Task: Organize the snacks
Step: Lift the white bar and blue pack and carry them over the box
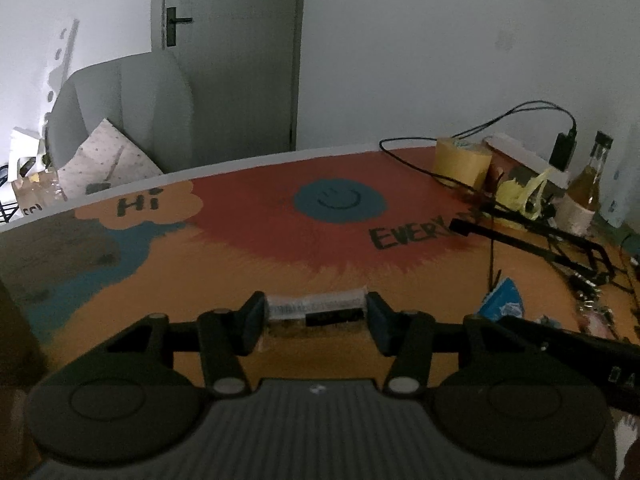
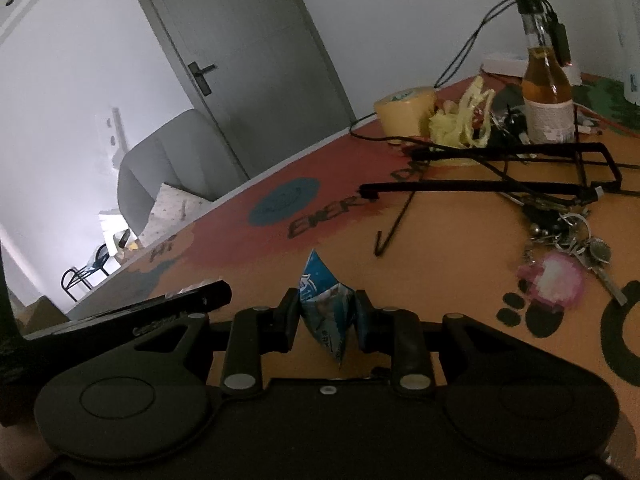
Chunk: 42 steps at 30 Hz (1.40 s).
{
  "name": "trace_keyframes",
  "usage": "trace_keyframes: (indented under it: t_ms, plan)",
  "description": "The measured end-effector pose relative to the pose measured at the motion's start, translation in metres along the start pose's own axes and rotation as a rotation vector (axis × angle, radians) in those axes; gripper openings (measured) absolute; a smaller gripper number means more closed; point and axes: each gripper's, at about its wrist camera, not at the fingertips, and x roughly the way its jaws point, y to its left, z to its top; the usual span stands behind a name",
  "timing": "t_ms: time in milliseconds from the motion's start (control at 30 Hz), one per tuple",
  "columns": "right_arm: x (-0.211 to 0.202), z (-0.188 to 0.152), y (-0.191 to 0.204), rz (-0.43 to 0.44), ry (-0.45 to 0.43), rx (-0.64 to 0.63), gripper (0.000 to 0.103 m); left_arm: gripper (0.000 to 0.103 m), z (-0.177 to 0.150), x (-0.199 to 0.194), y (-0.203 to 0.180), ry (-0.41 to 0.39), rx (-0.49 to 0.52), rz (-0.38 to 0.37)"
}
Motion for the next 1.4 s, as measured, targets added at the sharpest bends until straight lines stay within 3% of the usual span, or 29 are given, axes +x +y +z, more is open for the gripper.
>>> trace_keyframes:
  t_ms: [700, 1400]
  plan:
    - [-0.052, -0.011, 0.057, 0.062, -0.064, -0.069, 0.027, 0.053, 0.0, -0.103, 0.032, -0.092, -0.058, -0.005]
    - [-0.076, -0.009, 0.113, 0.131, -0.11, -0.145, 0.027, 0.053, 0.006, -0.163, 0.088, -0.15, -0.132, 0.008]
